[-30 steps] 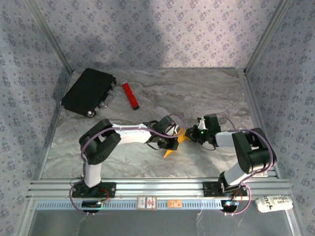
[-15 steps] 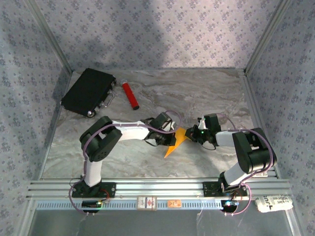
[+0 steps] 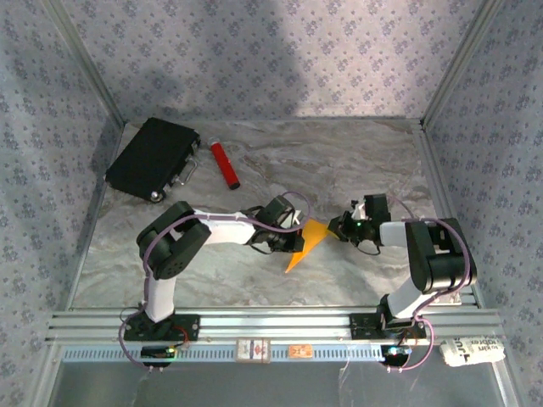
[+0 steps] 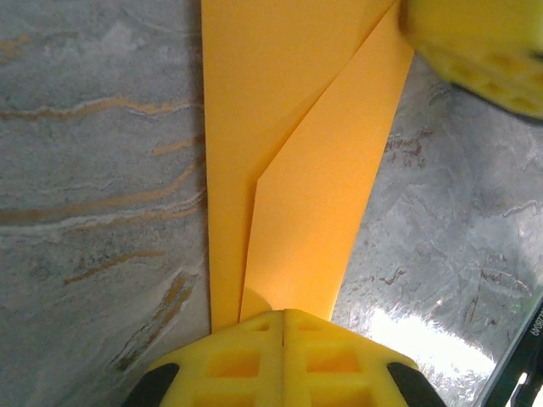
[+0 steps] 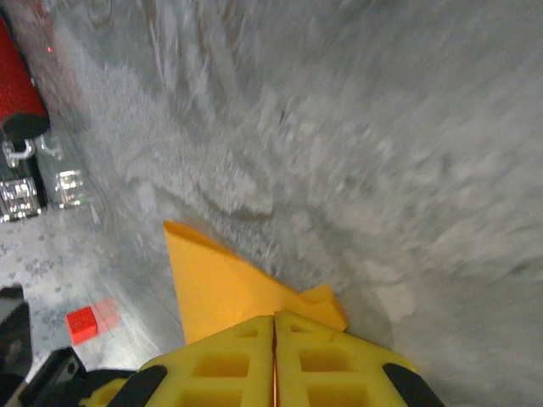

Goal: Fold a paper plane with a square sheet of paper (pick it up from the middle)
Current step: Fold the wing for the fifth time at the center of the table.

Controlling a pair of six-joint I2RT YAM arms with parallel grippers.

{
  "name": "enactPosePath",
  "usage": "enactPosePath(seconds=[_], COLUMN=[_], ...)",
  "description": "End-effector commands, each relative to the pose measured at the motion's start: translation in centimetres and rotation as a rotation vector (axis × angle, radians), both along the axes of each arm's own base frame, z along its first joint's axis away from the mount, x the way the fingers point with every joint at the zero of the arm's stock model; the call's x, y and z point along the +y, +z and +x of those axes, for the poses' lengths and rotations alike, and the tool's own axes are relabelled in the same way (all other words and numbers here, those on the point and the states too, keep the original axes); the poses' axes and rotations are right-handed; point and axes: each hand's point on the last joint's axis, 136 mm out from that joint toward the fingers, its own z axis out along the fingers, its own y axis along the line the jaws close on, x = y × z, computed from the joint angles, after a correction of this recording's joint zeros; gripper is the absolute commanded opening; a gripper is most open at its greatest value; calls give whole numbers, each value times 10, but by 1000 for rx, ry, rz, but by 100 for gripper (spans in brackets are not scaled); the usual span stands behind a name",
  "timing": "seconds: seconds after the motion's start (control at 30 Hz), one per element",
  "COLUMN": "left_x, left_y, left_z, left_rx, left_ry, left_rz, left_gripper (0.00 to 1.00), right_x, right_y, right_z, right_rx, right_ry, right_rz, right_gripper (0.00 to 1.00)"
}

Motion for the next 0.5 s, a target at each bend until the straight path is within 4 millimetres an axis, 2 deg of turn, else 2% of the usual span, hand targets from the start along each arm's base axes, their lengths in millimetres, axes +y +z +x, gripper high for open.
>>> enactPosePath(seconds=[0.0, 0.13, 0.23, 0.47], left_x=[21, 20, 22, 37], left_y=[-31, -30, -29, -18], left_z=[-25, -27, -25, -9], left_rx=[77, 78, 70, 2], left_ry=[-3, 6, 41, 214], left_rz=[113, 107, 104, 116], left_gripper=[3, 3, 3, 4], right_x=[-22, -30, -29, -21], right_y=[-3, 11, 22, 28], right_z=[15, 26, 28, 4], right_rx=[-5, -32, -58, -59], right_ry=[-58, -70, -66, -60], right_rz=[-65, -75, -64, -67], right_gripper=[10, 11, 12, 15])
